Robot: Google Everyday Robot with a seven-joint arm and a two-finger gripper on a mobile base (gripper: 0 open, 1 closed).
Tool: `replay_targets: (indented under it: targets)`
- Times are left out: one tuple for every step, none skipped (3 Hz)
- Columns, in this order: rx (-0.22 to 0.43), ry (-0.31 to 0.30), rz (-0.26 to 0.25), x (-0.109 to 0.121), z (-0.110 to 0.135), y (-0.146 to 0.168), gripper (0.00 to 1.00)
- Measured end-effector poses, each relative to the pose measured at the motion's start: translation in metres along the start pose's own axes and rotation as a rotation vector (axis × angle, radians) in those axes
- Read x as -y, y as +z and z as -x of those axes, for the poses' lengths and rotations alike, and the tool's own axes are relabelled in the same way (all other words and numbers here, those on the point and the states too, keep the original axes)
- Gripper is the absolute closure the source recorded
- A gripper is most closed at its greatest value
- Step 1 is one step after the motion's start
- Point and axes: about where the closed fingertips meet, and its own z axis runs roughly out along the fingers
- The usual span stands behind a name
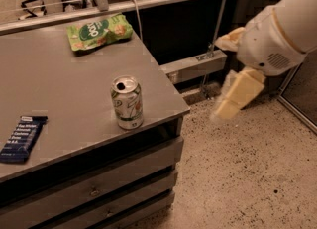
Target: Pick 7up can
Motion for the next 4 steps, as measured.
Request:
replay_targets:
  targets:
    - [0.18, 0.027, 0.069, -0.018, 0.037, 0.032, 0.0]
    - [0.36, 0.073, 0.172, -0.045, 0.065, 0.069, 0.0]
    - [0.533, 0.108, 0.259, -0.065, 0.087, 0.104, 0.0]
    - [0.687, 0.102, 0.322, -0.065, 0.104, 0.138, 0.0]
